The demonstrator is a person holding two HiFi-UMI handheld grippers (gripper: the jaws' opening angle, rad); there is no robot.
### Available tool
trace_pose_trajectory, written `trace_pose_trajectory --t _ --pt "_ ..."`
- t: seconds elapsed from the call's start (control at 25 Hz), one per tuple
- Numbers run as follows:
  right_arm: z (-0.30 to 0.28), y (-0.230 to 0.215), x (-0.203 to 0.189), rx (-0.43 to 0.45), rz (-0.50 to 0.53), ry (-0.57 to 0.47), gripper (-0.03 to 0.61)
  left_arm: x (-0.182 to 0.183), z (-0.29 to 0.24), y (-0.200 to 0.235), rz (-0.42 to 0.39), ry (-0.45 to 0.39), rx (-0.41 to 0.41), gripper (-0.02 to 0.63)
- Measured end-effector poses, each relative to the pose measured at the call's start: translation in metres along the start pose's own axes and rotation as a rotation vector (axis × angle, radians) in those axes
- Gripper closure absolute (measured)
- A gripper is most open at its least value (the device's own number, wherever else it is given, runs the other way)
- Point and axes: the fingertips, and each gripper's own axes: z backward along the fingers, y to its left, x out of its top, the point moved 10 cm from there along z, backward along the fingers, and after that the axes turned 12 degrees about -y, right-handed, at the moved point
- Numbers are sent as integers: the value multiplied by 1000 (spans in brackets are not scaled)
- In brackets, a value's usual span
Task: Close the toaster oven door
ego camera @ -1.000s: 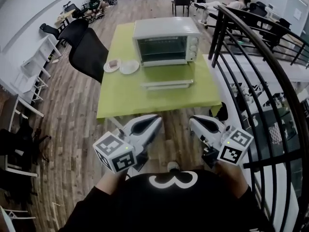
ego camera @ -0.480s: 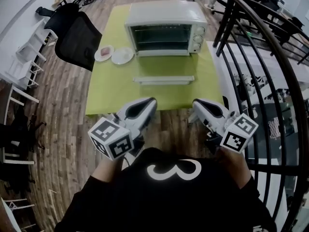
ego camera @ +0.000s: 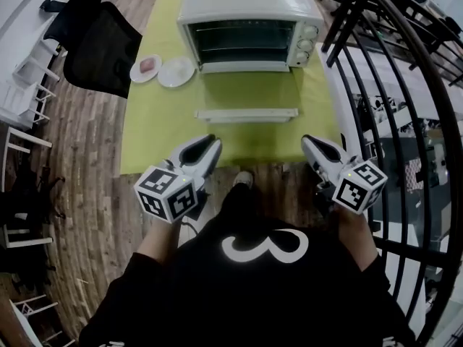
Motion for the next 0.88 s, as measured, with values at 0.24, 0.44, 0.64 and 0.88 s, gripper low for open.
trace_pose_trajectory --t 0.24,0.44,0.64,0.88 --pt "-34 -39 -26 -117 -15 90 468 -26 -22 56 20 121 69 493" --pt "-60 -73 -52 -210 60 212 420 -50 -41 92 -31 229 103 453" --pt "-74 -99 -75 -301 99 297 382 -75 -54 122 -11 293 165 417" --pt "-97 -128 -96 -343 154 376 377 -95 -76 154 -27 327 243 379"
